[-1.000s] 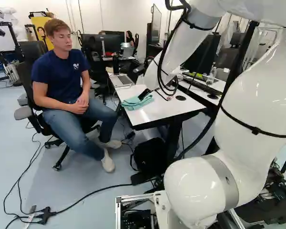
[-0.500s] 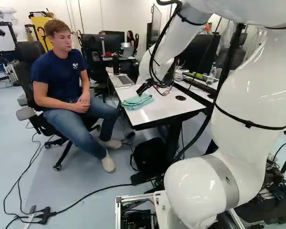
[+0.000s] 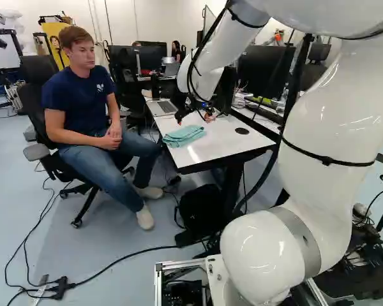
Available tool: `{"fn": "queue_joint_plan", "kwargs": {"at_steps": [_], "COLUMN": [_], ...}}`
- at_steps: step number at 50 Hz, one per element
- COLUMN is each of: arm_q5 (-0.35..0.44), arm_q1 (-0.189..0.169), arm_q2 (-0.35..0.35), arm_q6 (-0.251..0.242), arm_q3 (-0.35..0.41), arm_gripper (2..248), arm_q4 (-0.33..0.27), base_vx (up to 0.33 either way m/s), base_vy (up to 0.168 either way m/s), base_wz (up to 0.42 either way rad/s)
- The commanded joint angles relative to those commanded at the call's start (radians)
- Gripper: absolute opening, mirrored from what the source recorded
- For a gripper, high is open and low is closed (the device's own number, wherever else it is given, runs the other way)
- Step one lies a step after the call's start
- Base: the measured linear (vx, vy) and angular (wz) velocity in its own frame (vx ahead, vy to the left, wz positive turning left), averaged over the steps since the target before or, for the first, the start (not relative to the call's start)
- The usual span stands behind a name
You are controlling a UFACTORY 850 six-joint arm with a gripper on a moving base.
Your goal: Clean the table with the green towel
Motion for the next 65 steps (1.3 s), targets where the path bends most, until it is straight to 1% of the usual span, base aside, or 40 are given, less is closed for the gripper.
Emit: {"fn": "queue_joint_plan", "kwargs": {"at_steps": [8,38,54,65], "arm_q5": [-0.004,-0.004,-0.004,-0.004], "arm_q1": [-0.001,-0.005,-0.005,-0.005], "arm_q2": [-0.025,-0.157,-0.202,-0.211], "arm_q6": [0.000,0.000,0.000,0.000], "arm_q3": [-0.021,-0.093,-0.105,-0.107], "arm_gripper": [247,247,247,247], "arm_q4": [0.006,0.007,0.007,0.007], "base_vx": [0.000,0.000,0.000,0.000], "base_vy": [0.000,0.000,0.000,0.000], "base_wz": [0.000,0.000,0.000,0.000]}}
